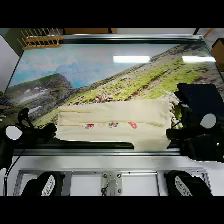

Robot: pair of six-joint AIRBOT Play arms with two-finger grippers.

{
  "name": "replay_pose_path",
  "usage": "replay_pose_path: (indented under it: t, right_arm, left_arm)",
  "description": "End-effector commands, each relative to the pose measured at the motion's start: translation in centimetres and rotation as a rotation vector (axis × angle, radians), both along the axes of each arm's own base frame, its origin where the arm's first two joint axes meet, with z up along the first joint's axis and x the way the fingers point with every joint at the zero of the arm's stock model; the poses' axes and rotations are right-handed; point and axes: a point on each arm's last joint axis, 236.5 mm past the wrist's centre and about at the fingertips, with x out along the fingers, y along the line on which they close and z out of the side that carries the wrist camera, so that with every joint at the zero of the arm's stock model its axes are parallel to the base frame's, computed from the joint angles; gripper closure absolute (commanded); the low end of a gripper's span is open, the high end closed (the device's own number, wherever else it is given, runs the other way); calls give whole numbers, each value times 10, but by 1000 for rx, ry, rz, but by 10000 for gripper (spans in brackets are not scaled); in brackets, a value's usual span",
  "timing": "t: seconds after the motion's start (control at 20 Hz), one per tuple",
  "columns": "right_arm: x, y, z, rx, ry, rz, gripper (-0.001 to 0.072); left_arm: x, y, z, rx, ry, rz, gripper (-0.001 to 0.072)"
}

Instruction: Fold the clothes and pants, and hang the long-sleeved shirts on hangers.

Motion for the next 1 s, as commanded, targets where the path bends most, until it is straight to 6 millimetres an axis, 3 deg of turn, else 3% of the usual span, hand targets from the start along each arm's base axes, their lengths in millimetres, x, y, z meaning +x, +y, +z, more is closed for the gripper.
replay_pose_path:
  t: [0.0, 0.2, 0.4, 0.6, 0.85, 0.9, 0.95]
  right_arm:
    - [43, -11, 29, -36, -62, 6, 701]
    - [105, -15, 33, -37, -104, 6, 701]
    - [152, -4, 11, -24, -121, 21, 700]
    - [190, -3, -7, -29, -197, 0, 700]
    - [222, 6, -6, 26, -306, -56, 684]
    - [230, 11, -2, 56, -336, -78, 573]
    - [240, 19, 5, 106, -374, -114, 233]
  left_arm:
    - [16, 6, 8, 14, 18, -36, 702]
    - [63, 16, -2, 0, 25, -35, 702]
    - [114, 8, -14, -60, 37, -56, 702]
    - [152, 3, -33, -68, 68, -88, 702]
    - [178, -5, -52, -90, 112, -117, 699]
    - [185, -4, -52, -93, 107, -109, 537]
    - [195, -9, -46, -106, 80, -106, 216]
